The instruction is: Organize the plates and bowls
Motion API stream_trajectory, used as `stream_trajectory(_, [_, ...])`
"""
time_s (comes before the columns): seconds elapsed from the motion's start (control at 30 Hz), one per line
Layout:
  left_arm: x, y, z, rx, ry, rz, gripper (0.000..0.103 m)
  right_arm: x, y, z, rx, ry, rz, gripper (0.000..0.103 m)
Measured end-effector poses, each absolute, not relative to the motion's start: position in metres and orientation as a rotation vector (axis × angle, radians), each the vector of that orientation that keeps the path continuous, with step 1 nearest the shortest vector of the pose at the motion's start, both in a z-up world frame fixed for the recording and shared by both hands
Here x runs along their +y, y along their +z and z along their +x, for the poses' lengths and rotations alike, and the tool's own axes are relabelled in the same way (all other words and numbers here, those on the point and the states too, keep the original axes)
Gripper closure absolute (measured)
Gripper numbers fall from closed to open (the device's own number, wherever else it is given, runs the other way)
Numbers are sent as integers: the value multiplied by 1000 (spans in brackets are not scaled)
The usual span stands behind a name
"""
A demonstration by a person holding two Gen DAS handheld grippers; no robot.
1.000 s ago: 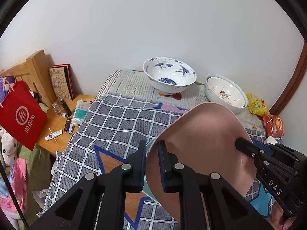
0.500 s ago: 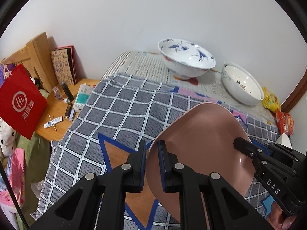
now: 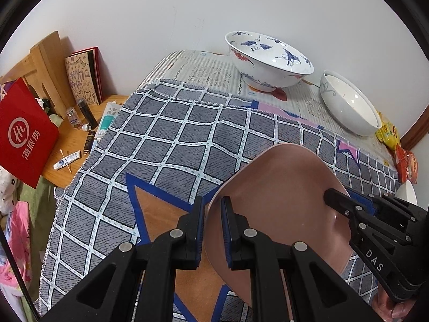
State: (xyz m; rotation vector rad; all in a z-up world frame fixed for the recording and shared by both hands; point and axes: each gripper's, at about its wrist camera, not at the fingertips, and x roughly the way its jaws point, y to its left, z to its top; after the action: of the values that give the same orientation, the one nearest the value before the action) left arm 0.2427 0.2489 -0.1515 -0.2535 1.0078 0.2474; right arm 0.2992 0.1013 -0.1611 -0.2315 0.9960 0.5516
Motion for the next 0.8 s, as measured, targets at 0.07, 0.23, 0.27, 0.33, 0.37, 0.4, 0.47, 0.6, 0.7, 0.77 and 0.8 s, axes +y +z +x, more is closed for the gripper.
stream_trajectory(0.07, [248, -153, 244, 1011, 247, -251, 91, 103, -164, 299, 994, 545, -256, 89])
stream_trajectory(0.23, [246, -160, 246, 1025, 242, -254, 91, 105, -166, 299, 968, 532, -296, 89])
stream_trajectory(0.27, [247, -161, 247, 1028, 243, -255, 91, 105, -167, 300, 965, 526, -304, 89])
stream_trajectory(0.33, [247, -162, 247, 1033, 247, -255, 91, 106, -169, 301, 968, 516, -314, 89])
stream_trajectory(0.37, [247, -163, 247, 1033, 247, -254, 91, 107, -171, 302, 969, 517, -315, 89])
stream_trajectory(0.4, [247, -163, 247, 1034, 244, -253, 91, 106, -171, 302, 966, 519, -315, 89])
stream_trajectory(0.47, [247, -163, 246, 1040, 241, -250, 91, 106, -171, 301, 963, 526, -315, 87])
stream_trajectory(0.6, [243, -158, 242, 1033, 247, -225, 91, 105, -170, 299, 959, 536, -313, 83])
stream_trajectory(0.7, [240, -151, 237, 1025, 254, -206, 82, 101, -167, 294, 960, 538, -303, 71])
stream_trajectory(0.77, [237, -146, 234, 1012, 252, -199, 78, 96, -162, 289, 947, 540, -291, 68])
stream_trajectory(0.8, [236, -143, 232, 1009, 252, -196, 78, 94, -161, 286, 942, 541, -285, 68])
